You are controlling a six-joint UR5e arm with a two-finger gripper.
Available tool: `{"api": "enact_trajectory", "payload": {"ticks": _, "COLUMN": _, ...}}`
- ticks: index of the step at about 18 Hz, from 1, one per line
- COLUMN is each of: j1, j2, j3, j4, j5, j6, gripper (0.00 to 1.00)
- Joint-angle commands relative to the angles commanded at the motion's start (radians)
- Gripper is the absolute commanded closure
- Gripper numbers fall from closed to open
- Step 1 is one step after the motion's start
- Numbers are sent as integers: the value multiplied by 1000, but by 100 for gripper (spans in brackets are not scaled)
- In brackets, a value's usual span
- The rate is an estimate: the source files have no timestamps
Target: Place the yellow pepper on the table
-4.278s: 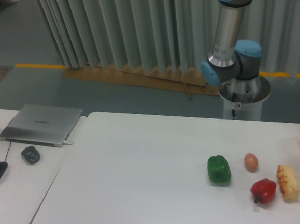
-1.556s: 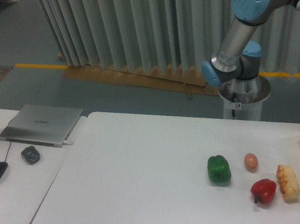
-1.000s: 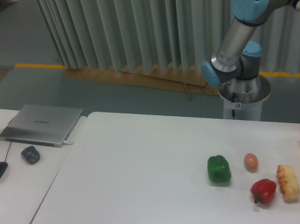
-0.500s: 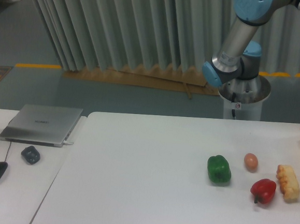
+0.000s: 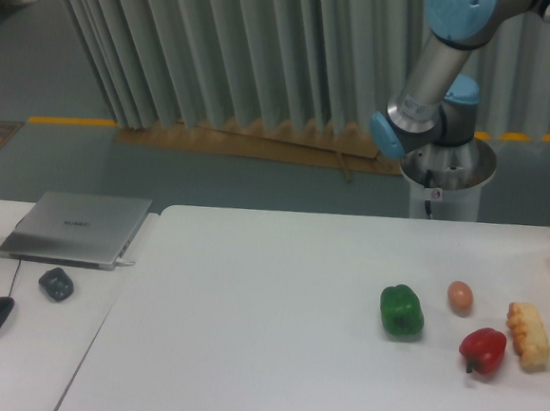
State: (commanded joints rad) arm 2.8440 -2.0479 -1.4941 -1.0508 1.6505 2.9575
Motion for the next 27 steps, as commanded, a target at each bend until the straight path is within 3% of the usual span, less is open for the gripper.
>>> {"api": "enact_trajectory", "payload": {"ticks": 12, "j1": -2, "j2": 11, "j3": -8, "j4": 0, "j5": 40, "j6": 17, "gripper": 0}}
{"api": "enact_trajectory", "payload": {"ticks": 24, "j1": -14, "j2": 9, "j3": -71, "j4": 8, "j5": 69, "j6": 15, "gripper": 0}}
{"api": "enact_trajectory", "payload": {"ticks": 27, "j1": -14, "j2": 5, "j3": -68, "j4": 6, "j5": 69, "j6": 11, "gripper": 17}}
